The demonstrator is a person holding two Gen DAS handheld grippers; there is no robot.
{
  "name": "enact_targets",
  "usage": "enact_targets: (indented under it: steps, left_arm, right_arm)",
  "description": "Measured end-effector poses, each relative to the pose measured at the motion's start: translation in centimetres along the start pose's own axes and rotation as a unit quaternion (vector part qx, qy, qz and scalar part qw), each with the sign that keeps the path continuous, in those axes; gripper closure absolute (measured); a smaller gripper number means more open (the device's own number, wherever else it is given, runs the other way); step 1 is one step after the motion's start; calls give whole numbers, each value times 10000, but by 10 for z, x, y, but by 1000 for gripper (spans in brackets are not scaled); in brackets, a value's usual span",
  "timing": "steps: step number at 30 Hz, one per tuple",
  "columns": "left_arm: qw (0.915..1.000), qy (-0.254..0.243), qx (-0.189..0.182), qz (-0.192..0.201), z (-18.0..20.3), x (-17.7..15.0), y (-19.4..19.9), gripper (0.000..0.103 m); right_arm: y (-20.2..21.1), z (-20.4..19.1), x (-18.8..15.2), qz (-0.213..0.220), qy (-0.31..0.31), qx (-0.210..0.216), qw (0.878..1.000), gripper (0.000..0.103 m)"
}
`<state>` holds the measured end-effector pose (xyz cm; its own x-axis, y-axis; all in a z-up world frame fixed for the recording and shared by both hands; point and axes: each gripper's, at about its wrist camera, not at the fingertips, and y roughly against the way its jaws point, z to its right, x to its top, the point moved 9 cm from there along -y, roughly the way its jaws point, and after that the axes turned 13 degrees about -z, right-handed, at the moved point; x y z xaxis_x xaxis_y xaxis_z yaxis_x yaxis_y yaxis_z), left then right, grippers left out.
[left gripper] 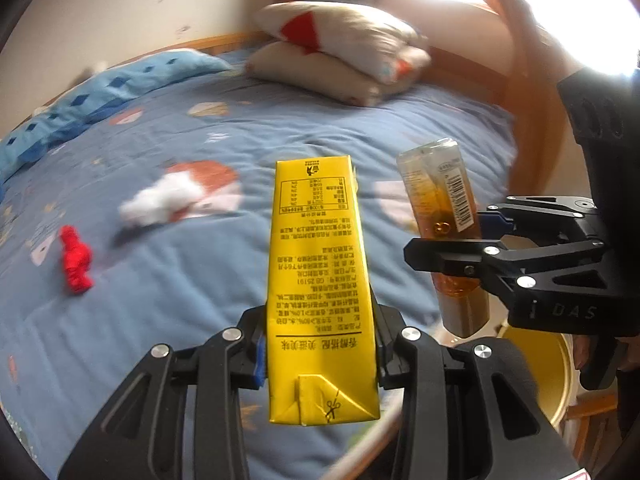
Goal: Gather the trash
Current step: 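Carry the juice box with the left tool while the right tool carries the bottle into the bin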
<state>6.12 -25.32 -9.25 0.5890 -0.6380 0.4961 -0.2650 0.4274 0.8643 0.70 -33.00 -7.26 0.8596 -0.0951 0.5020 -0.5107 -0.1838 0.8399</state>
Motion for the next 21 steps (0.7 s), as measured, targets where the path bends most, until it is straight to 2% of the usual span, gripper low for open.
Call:
enact_targets:
  steps: [10, 21]
  left_arm:
    - [9947, -779, -673, -45, 116, 2, -14, 65]
    - [9784, -1712, -1076, -425, 225, -28, -40, 65]
  right_arm:
    - [62, 59, -82, 209, -617, -515, 9965, 68]
    - [108, 117, -187, 237, -1369, -996, 9853, 68]
